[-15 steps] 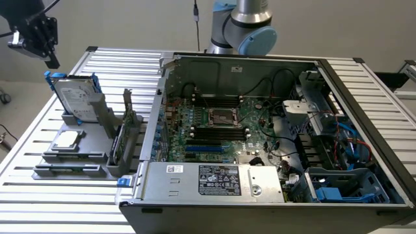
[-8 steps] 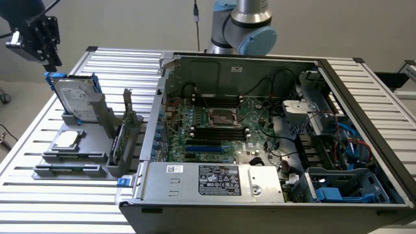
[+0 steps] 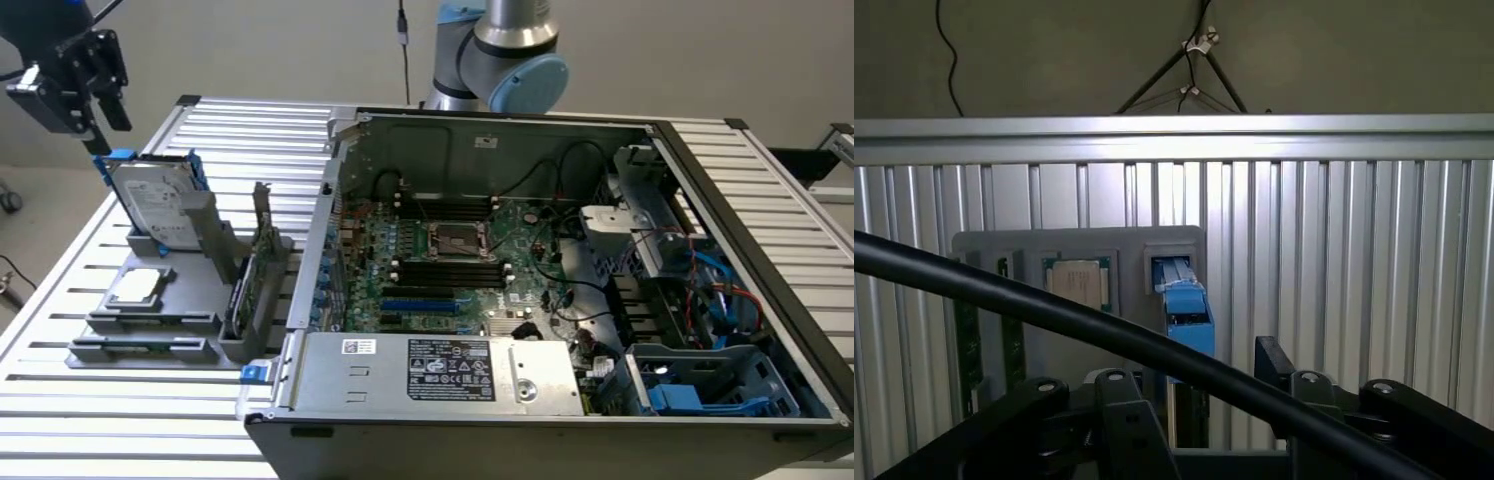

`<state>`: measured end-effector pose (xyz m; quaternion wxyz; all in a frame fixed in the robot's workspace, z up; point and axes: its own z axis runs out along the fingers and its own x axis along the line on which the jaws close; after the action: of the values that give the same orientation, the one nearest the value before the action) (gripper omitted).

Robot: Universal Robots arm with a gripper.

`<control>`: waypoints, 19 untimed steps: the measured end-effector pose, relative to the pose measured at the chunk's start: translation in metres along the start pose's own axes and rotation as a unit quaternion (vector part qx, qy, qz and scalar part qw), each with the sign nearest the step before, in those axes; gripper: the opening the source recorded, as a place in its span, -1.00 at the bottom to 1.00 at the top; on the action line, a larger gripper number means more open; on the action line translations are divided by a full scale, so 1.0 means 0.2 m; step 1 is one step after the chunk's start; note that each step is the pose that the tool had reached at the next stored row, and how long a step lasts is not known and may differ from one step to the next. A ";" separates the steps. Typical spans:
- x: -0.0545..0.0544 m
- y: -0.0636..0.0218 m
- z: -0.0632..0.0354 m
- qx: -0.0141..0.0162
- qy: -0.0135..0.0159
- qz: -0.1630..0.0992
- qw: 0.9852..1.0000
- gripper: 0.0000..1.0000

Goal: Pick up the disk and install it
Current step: 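Pick up the disk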

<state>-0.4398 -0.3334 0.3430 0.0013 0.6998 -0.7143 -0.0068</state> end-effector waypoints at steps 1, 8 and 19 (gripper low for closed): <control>0.00 0.000 0.006 0.000 0.000 0.000 1.000 0.08; 0.00 -0.001 0.053 0.000 0.000 0.000 1.000 0.08; 0.00 -0.003 0.115 0.000 0.000 0.000 1.000 0.08</control>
<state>-0.4395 -0.3338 0.3199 0.0017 0.6998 -0.7143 -0.0070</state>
